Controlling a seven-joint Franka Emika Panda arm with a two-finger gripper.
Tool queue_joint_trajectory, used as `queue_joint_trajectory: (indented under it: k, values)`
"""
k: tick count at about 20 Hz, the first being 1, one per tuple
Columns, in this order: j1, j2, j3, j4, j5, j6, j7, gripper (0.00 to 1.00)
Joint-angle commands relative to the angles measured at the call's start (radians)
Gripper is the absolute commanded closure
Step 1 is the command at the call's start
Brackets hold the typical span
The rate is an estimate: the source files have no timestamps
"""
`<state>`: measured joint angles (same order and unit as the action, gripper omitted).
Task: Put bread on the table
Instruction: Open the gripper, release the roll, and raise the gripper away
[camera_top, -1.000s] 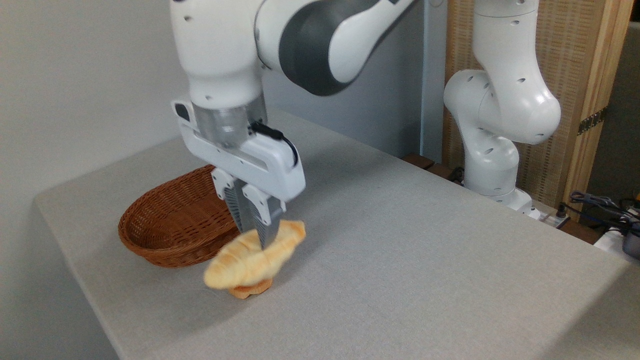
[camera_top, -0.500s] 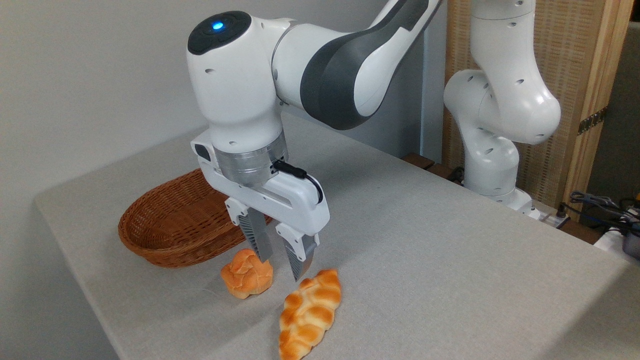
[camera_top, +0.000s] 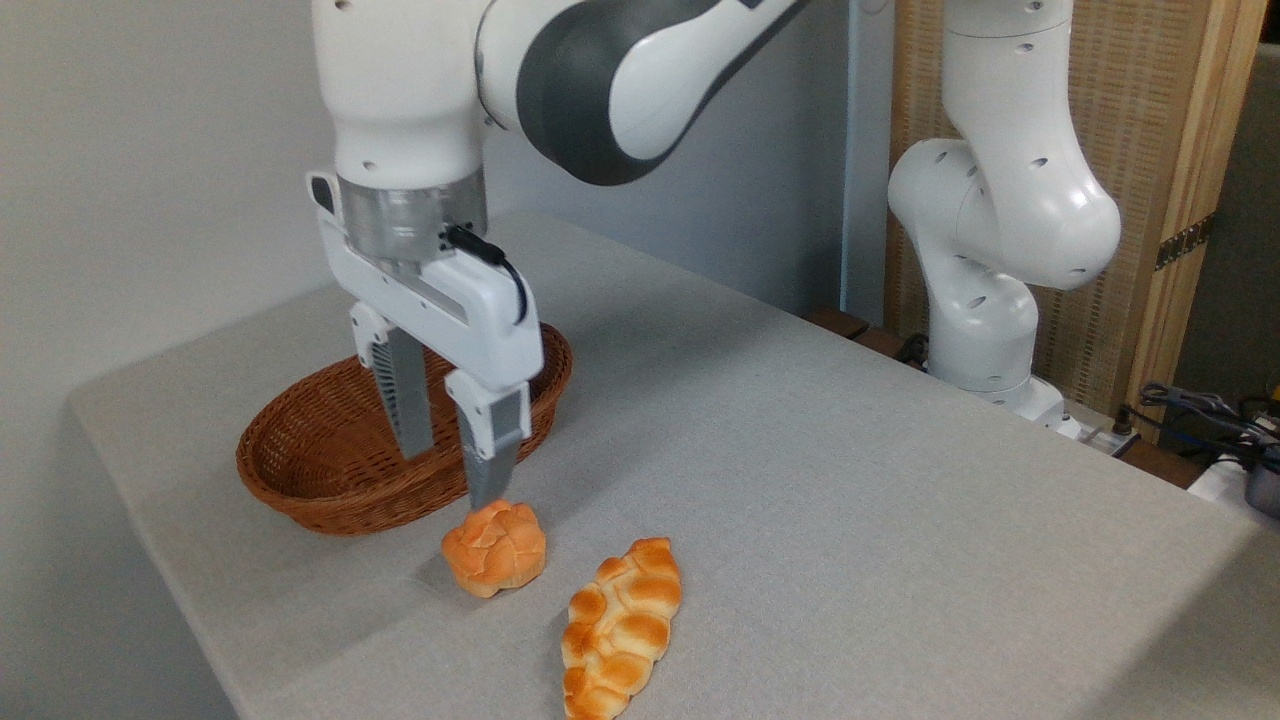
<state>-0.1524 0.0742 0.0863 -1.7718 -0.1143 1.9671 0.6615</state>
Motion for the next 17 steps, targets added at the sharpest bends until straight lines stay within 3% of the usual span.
queue_joint_trajectory:
  k: [1, 4, 10, 15, 17]
  values:
    - [-0.001, -0.008, -0.013, 0.0, 0.041, 0.026, 0.012, 0.0]
    - [-0.001, -0.008, -0.02, -0.001, 0.082, 0.015, 0.053, 0.0]
    - [-0.001, -0.008, -0.014, 0.0, 0.091, -0.066, 0.107, 0.0]
    - [-0.001, -0.008, -0.019, 0.0, 0.084, -0.057, -0.002, 0.0]
    - [0.001, -0.01, -0.014, 0.0, 0.085, -0.056, 0.004, 0.0]
